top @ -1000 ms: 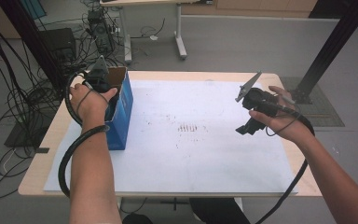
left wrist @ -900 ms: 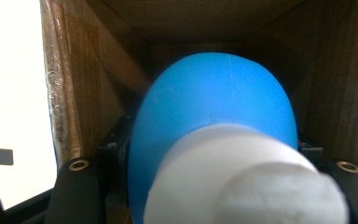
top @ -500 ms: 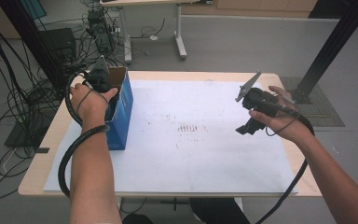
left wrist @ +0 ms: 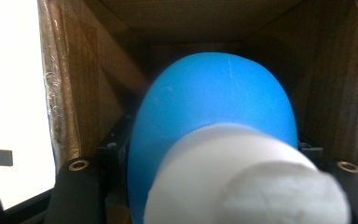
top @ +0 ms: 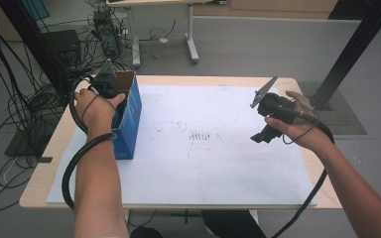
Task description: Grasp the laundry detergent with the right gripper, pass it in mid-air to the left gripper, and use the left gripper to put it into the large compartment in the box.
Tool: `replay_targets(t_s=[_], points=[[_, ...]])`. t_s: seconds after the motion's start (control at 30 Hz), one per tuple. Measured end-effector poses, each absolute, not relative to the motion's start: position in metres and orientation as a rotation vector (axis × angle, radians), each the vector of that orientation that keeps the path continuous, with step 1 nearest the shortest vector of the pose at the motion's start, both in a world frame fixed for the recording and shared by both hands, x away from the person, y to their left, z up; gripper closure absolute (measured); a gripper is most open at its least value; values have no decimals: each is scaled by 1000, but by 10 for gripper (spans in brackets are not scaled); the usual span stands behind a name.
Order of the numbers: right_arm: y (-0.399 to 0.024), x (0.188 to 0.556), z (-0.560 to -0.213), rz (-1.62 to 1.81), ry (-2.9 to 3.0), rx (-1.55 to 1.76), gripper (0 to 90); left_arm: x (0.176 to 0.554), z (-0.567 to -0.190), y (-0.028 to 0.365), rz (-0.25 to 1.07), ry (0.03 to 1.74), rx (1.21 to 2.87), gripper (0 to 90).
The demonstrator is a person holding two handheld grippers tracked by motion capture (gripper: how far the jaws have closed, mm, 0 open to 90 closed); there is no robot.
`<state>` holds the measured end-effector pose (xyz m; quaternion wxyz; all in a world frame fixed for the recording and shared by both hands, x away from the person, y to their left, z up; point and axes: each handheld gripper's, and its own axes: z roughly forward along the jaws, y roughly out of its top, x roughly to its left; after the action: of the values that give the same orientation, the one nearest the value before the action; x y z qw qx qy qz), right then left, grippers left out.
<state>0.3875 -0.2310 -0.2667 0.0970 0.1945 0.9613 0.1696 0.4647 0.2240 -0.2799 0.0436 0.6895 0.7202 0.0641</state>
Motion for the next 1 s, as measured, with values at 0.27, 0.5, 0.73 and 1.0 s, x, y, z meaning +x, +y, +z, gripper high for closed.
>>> replay_targets(t_s=[0.27, 0.5, 0.73, 1.0], points=[[-232, 387, -269, 506, 2851, 580, 56, 464, -280, 223, 201, 2198, 2107, 357], [-233, 387, -267, 504, 2848, 577, 56, 464, -281, 223, 203, 2199, 2105, 354], [-233, 387, -268, 511, 2846, 580, 56, 464, -280, 223, 203, 2196, 2106, 352], [-232, 387, -266, 512, 2845, 574, 56, 463, -280, 224, 207, 2195, 2101, 352]])
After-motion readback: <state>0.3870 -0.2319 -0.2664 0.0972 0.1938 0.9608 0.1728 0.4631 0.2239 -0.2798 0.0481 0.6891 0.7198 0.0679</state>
